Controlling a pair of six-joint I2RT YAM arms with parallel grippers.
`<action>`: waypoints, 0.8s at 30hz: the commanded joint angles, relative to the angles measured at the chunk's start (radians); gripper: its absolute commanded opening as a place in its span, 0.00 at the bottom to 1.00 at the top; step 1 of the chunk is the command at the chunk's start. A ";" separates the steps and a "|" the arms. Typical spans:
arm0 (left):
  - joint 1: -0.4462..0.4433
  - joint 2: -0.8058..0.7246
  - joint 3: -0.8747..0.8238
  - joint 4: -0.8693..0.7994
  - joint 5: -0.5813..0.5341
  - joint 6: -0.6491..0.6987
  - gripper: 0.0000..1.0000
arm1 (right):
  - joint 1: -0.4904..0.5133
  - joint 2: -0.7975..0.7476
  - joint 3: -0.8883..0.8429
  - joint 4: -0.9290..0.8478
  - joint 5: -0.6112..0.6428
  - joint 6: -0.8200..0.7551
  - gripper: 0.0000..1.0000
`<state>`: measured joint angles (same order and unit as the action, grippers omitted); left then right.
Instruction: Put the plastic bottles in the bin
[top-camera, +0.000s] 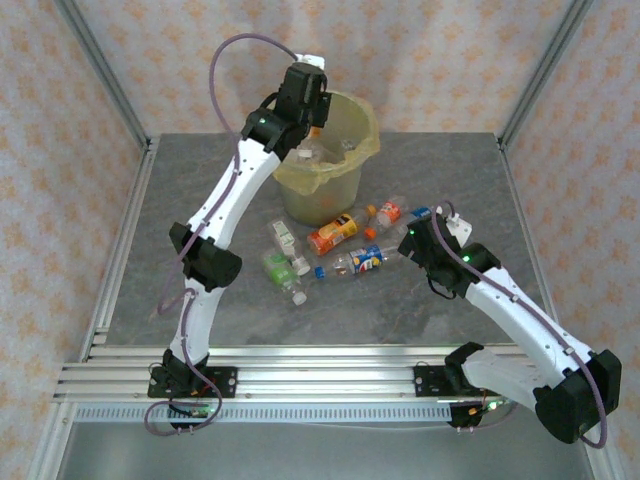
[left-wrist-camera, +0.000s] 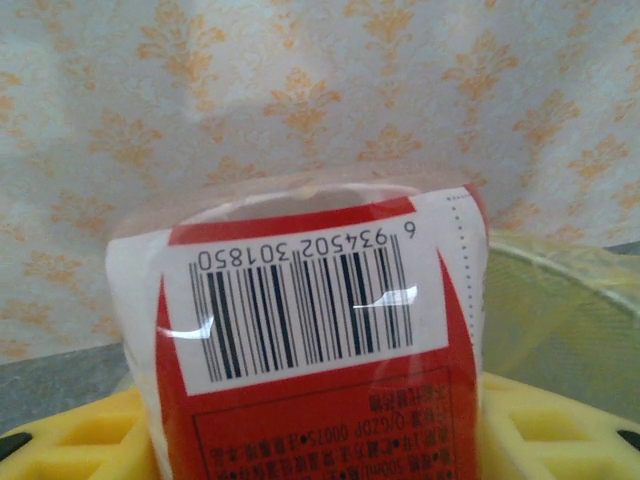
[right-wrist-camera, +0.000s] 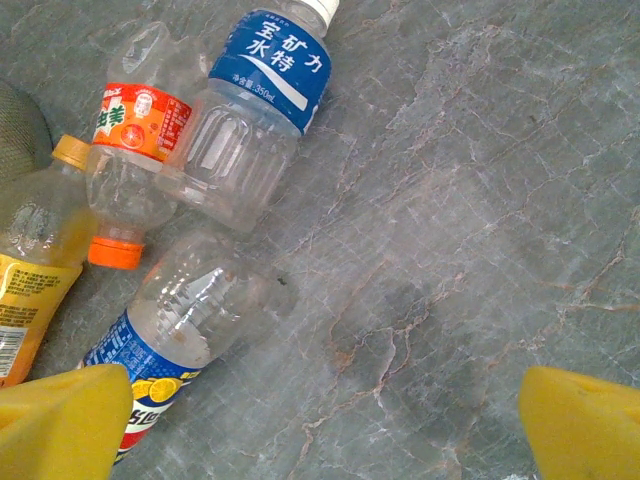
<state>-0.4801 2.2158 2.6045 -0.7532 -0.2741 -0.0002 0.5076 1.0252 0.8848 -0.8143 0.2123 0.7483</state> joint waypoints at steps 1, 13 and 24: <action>0.024 0.027 0.029 -0.045 -0.022 0.037 0.59 | -0.002 -0.001 0.013 -0.003 0.010 0.006 0.99; 0.040 0.049 0.031 -0.049 -0.056 0.127 0.59 | -0.003 -0.002 0.006 -0.003 0.008 0.010 0.99; 0.038 0.104 0.029 -0.062 0.203 0.233 0.77 | -0.002 -0.002 0.008 -0.005 0.012 0.010 0.99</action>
<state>-0.4442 2.3138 2.6045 -0.7895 -0.1719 0.1829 0.5076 1.0256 0.8848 -0.8143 0.2092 0.7486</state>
